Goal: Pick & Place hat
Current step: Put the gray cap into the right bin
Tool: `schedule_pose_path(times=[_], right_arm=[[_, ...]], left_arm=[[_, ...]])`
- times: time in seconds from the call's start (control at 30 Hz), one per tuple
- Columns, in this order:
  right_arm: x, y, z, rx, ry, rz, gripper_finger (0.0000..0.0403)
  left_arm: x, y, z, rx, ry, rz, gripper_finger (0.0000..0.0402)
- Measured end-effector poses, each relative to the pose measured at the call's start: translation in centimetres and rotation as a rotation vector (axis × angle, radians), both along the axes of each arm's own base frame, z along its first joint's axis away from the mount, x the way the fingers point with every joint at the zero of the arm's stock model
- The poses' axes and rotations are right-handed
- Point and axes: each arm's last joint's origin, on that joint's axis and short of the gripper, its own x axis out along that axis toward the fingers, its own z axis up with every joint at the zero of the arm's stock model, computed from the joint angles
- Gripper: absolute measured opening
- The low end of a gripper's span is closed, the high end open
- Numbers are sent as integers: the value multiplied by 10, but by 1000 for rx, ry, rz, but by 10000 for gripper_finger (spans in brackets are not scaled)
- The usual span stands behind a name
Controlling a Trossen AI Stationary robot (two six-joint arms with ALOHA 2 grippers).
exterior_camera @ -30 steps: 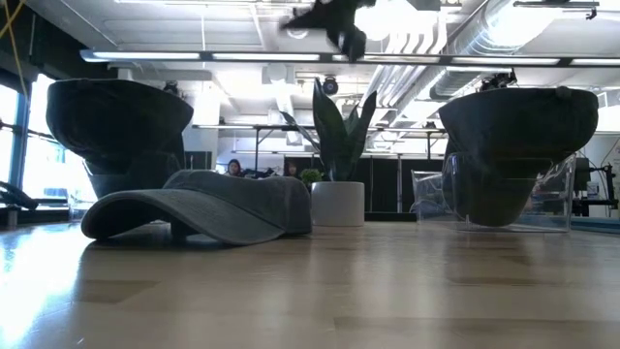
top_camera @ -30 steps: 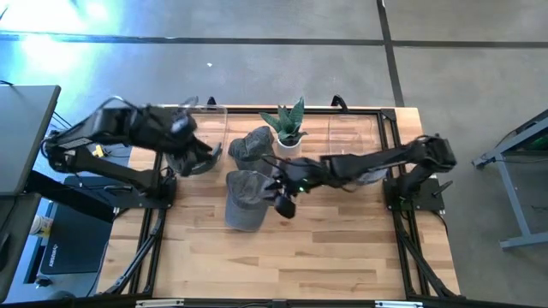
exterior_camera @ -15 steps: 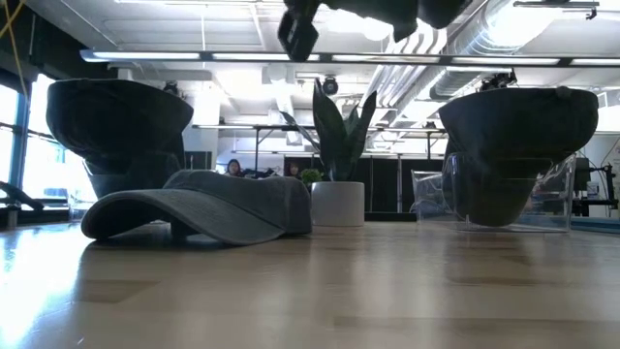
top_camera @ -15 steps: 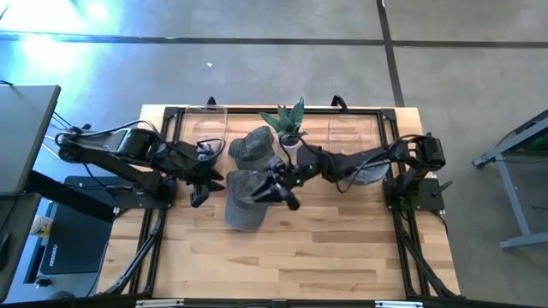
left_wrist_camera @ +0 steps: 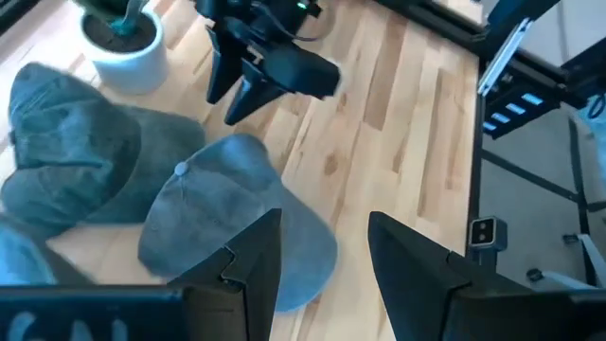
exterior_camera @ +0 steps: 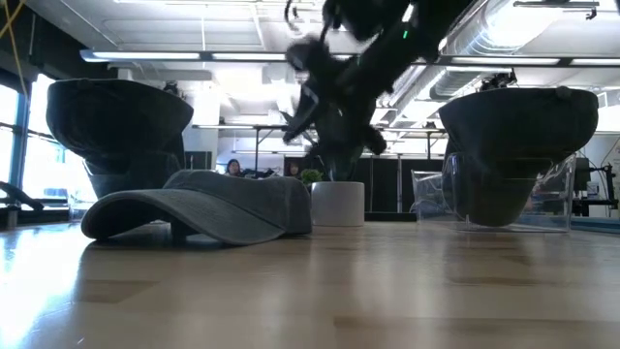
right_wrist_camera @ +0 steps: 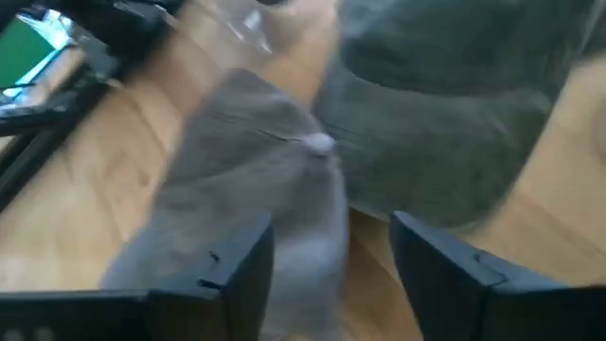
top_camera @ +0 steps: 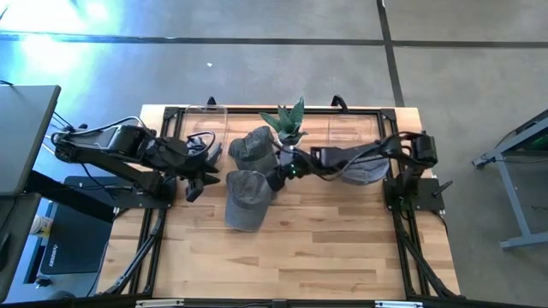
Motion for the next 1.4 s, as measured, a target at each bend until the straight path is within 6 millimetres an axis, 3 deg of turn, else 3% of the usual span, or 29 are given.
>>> schedule_pose_path(times=[0.13,0.27,0.4,0.5,0.6,0.67,0.83,0.97,1.07,1.23,1.4], right_arm=[[11,-14,-29,161,8,22,248],[20,-11,-54,313,7,54,249],[30,5,-61,380,-51,151,211],[35,23,-54,393,-128,242,145],[36,41,-40,403,-192,332,52],[34,53,-26,385,-229,378,15],[18,80,28,322,-363,522,31],[-4,98,75,175,-509,690,6],[-23,114,103,41,-604,803,12],[-49,132,132,-77,-689,895,5],[-63,138,148,-85,-738,881,8]], left_arm=[[-2,0,-2,-23,26,5,153],[-1,-1,-2,-34,26,-2,153],[-1,-1,-1,-37,21,-1,153],[0,-1,0,-36,10,-4,153],[1,-1,-1,-31,12,-11,153],[3,-2,-1,-10,13,-29,153],[21,-7,-1,52,-39,-137,153],[41,-13,-3,107,-81,-260,153],[62,-18,-10,130,-98,-288,154],[100,-31,-20,156,-187,-474,164],[137,-44,-33,94,-301,-643,211]])
